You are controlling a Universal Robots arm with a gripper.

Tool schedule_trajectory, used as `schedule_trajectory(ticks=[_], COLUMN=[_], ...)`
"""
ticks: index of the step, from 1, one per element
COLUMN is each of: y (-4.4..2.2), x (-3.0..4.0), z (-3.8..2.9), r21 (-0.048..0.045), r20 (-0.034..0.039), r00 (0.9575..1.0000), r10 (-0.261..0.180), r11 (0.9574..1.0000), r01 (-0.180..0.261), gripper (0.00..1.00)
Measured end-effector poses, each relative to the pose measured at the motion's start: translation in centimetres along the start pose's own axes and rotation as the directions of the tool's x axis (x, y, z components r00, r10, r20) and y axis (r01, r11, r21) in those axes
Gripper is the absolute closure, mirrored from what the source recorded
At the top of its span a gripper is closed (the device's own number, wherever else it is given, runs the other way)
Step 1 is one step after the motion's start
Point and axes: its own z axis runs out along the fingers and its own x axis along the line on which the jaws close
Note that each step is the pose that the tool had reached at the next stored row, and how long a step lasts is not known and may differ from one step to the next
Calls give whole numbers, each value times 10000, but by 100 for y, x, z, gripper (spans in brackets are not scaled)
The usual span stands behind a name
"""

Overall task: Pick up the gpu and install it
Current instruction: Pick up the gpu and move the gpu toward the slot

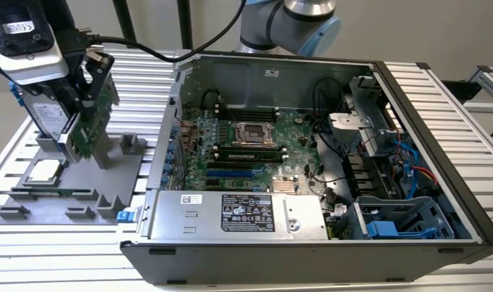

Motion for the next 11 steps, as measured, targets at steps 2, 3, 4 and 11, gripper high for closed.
schedule_trajectory(ticks=[2,3,4,11], y=[1,2,2,6], x=[0,0,1,1], z=[-35,-52,-70,-178], r21=[0,0,0,0], r20=[1,0,0,0], r00=[10000,10000,10000,10000], r10=[12,17,21,24], r11=[10000,10000,10000,10000], r01=[-12,-17,-21,-24], gripper=[100,100,100,100])
